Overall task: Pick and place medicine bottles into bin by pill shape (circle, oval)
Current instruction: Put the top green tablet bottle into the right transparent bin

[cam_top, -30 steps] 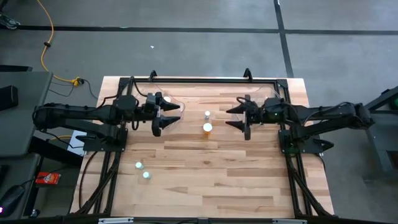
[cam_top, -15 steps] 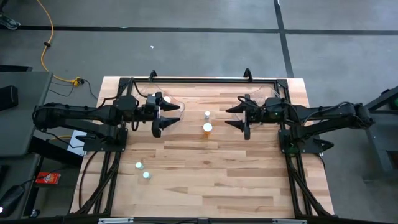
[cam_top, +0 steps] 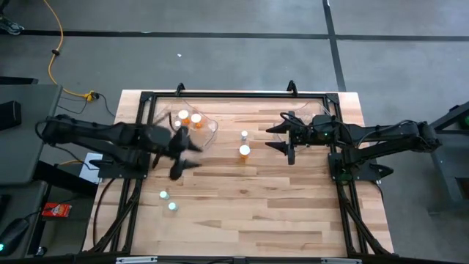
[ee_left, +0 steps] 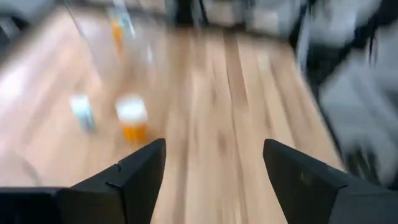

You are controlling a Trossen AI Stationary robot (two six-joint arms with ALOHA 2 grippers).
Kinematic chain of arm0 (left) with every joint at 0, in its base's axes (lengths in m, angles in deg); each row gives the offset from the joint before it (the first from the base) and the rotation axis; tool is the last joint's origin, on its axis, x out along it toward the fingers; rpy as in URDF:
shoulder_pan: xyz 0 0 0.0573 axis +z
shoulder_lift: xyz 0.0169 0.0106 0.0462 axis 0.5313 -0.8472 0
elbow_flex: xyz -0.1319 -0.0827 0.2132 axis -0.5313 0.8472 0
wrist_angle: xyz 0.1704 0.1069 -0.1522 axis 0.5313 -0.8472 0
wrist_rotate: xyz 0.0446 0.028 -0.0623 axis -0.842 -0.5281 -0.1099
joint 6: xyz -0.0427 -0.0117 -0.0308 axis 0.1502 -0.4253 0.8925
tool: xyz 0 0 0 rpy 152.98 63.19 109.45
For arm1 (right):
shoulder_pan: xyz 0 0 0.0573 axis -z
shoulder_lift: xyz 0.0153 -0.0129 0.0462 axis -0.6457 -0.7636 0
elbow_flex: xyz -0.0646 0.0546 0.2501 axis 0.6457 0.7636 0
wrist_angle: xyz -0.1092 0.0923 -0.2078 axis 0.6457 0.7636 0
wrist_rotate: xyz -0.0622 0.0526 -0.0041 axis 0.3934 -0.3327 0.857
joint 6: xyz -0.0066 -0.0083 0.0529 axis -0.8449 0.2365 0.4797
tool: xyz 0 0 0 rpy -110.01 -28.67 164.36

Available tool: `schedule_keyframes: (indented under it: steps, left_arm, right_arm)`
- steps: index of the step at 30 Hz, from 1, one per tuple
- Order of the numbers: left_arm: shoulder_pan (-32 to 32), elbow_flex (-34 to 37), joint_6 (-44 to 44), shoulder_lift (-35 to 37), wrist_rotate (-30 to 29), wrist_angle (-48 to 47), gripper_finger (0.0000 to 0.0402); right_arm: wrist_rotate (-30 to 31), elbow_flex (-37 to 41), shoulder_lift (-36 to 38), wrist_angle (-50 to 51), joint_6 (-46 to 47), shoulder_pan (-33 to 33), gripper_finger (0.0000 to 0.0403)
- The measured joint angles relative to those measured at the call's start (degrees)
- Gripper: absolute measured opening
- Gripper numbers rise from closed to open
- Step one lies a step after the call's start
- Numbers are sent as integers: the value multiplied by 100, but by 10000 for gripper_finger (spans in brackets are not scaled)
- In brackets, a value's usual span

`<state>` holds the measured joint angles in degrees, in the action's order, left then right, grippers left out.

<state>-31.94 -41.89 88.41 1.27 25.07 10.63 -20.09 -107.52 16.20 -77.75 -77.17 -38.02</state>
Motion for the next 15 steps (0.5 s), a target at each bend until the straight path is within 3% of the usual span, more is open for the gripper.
schedule_keyframes:
  steps: [3,7,15]
  left_arm:
    - [-703,-343,124,-4,-101,-1477,241]
    - [-1750,-377,532,-6,-117,-2694,221]
    - [-3240,19,1509,-53,-122,-3487,214]
  right_arm:
    - [0,0,0,0,32,0,225]
    - [0,0,0,2,32,2,225]
    - [43,0,0,3,33,2,225]
